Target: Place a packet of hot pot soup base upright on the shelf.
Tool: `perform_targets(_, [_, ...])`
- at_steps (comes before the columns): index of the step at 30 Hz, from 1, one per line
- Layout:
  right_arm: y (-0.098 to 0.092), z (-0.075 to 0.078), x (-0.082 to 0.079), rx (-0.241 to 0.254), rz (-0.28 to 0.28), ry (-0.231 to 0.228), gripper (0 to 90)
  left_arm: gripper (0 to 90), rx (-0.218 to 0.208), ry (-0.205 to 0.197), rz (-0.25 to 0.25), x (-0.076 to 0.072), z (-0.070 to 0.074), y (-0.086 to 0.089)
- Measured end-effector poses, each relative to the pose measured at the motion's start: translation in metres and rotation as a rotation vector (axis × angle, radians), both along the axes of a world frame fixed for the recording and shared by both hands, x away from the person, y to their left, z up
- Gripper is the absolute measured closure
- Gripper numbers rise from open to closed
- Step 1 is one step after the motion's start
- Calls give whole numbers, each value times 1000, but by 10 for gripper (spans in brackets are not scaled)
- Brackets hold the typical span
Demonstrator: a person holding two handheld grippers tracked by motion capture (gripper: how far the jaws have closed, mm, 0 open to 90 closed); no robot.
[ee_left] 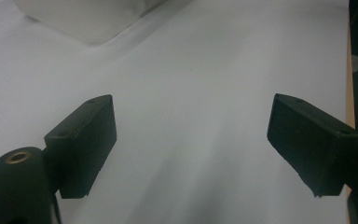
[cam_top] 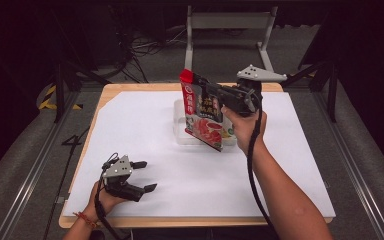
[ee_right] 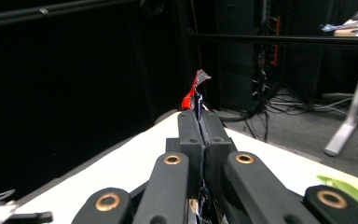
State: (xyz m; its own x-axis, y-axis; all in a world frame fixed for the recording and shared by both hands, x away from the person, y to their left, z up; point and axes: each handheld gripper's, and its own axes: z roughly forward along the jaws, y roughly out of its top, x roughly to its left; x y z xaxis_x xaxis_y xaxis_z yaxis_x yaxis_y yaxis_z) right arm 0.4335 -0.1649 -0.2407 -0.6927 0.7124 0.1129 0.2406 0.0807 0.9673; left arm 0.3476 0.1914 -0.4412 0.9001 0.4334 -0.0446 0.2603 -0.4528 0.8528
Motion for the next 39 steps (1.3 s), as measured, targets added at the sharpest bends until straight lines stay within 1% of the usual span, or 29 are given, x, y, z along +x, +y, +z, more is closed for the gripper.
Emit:
perform_targets(2, [5,-1,6,1,-12,6,891,166,-4,0,-2,0,0,0])
perform_targets(3, [5,-1,6,1,-12,6,891,168,-4,0,-2,0,0,0])
perform_targets(5, [11,-3,14,-10,-31,7,891,168,-8,-2,-4,0,1,0])
perform_targets(7, [17,-5,21,-11,-42,10,891,169,-11,-1,-6,0,1,-1])
perform_targets(9, [23,-7,27,-31,-61,5,891,169,-8,-6,-11,-1,1,-1])
perform_targets(11, [30,-8,35,-28,-72,20,891,169,-11,-3,-11,-1,1,-2])
perform_targets(12, [34,-8,38,-39,-85,14,891,169,-14,0,-11,-1,1,-2])
perform_targets(14, [37,-8,41,-43,-93,12,891,169,-13,-2,-15,-1,1,-2])
perform_targets(16, [41,-9,48,-32,-105,16,891,169,-16,-2,-15,-1,1,-2])
perform_targets(18, [46,-10,54,-41,-126,14,891,169,-19,1,-13,0,1,-1])
perform_targets(20, [50,-13,59,-34,-138,20,891,169,-24,1,-12,0,2,0])
perform_targets(21, [51,-13,60,-38,-143,19,891,169,-25,0,-12,0,2,1])
perform_targets(23, [56,-17,64,-28,-158,24,891,170,-33,-1,-13,-1,2,1])
perform_targets(24, [59,-18,65,-34,-167,19,890,170,-33,0,-13,-1,2,1])
perform_targets(26, [63,-21,67,-21,-176,12,891,170,-31,-5,-17,0,2,2])
perform_targets(28, [66,-24,68,-21,-181,-9,890,171,-37,-1,-14,0,2,2])
perform_targets(32, [69,-32,71,-9,-169,-26,889,171,-41,-3,-12,0,2,3])
perform_targets(33, [69,-34,72,11,-153,-26,888,171,-41,-1,-13,0,2,3])
perform_targets(34, [69,-34,72,11,-153,-26,888,171,-41,-1,-13,0,2,3])
perform_targets(35, [68,-37,71,22,-143,-35,888,171,-40,-2,-13,0,2,3])
perform_targets(37, [67,-41,71,24,-128,-43,887,171,-41,0,-15,0,2,3])
perform_targets(38, [67,-41,70,21,-130,-52,887,171,-38,-1,-16,0,2,2])
perform_targets(39, [66,-42,68,23,-118,-61,885,171,-38,-1,-18,0,2,2])
